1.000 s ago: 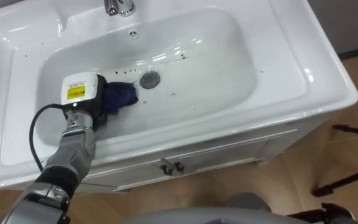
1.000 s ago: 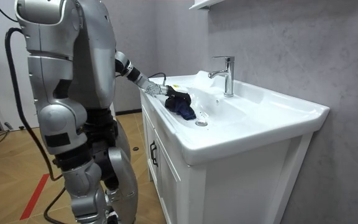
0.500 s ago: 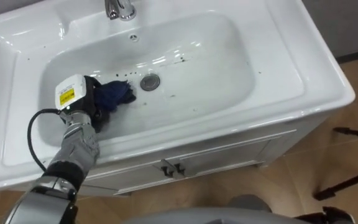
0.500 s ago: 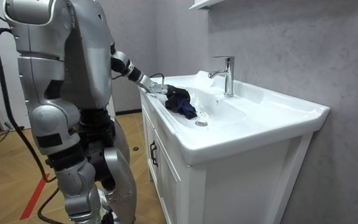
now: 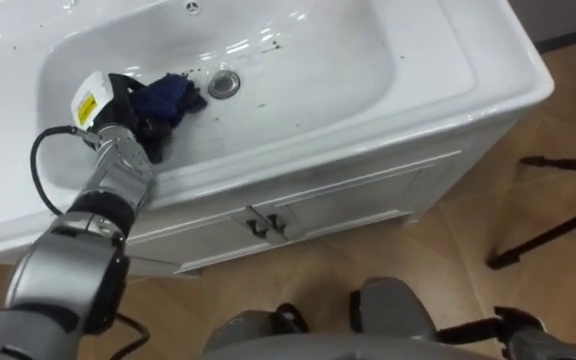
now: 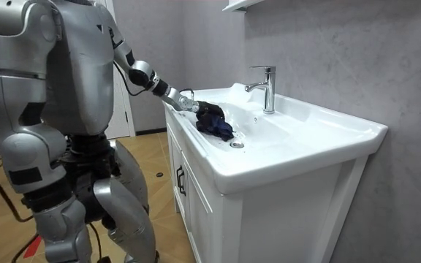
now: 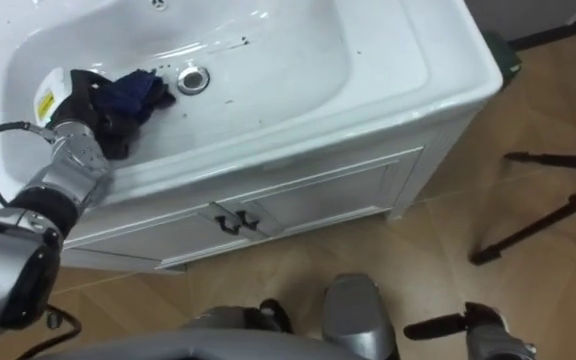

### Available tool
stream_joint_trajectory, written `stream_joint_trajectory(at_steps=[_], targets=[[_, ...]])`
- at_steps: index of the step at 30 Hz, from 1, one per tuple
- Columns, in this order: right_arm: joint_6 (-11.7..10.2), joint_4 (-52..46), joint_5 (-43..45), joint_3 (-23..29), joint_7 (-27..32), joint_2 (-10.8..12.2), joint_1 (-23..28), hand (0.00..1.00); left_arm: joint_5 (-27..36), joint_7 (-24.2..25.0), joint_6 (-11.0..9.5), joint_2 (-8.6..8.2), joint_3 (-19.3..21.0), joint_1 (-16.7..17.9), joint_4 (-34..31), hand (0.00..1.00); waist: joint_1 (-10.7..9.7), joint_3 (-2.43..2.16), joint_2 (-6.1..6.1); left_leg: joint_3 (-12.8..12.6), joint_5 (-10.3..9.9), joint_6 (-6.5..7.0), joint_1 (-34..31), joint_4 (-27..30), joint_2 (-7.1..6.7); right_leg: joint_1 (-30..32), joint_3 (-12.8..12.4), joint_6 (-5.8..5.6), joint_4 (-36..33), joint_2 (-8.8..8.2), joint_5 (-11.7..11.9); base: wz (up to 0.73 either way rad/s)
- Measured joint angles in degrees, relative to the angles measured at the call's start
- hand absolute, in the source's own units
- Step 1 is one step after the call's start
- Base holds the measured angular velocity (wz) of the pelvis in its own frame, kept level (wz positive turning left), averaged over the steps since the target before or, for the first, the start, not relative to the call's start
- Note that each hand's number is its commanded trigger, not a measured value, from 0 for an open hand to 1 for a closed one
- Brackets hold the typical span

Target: Wipe basin

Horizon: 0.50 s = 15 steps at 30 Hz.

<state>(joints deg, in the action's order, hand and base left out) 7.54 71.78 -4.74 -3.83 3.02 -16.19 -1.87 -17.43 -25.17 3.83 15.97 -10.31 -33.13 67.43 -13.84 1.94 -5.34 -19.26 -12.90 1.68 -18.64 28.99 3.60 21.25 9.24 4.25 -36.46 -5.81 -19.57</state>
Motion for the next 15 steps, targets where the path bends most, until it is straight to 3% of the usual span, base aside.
stream_joint_trajectory(at_steps=[5,9,12,15], targets=[[0.1,2.3,-2.7,-1.2,-0.7,-0.1,-1.6,0.0,1.4,0.6,0.4,0.66,0.0,-3.5,2.1,1.0,-0.4,0.18,-0.18,-0.6,0.0,0.0,-3.2,2.7,0.9,3.4,-0.3,0.66,-2.4,0.1,-0.3,-0.02],[0.1,2.9,-4.4,-1.2,-0.7,-0.4,-3.1,0.0,1.8,0.4,0.9,1.01,-0.1,-6.5,3.4,1.0,-1.7,0.89,-0.6,-0.2,0.0,0.02,-6.1,5.1,1.56,5.5,0.6,1.05,-3.8,0.03,-0.5,0.07],[0.1,3.3,-4.7,-2.5,-0.6,-0.5,-3.8,0.0,2.2,-0.1,0.8,1.33,-0.2,-7.9,3.6,1.0,-1.6,1.47,-0.17,-1.0,-0.1,0.06,-7.4,6.1,1.8,6.9,0.2,1.39,-5.4,-0.05,-0.7,-0.02],[0.0,3.0,-5.0,-4.1,-0.5,-0.6,-4.2,0.0,2.3,-1.0,0.8,1.32,-0.1,-8.6,3.6,1.0,-1.5,1.64,0.04,-0.9,-0.1,0.05,-8.8,7.4,1.96,8.3,0.1,1.78,-6.7,-0.17,-1.1,0.01]])
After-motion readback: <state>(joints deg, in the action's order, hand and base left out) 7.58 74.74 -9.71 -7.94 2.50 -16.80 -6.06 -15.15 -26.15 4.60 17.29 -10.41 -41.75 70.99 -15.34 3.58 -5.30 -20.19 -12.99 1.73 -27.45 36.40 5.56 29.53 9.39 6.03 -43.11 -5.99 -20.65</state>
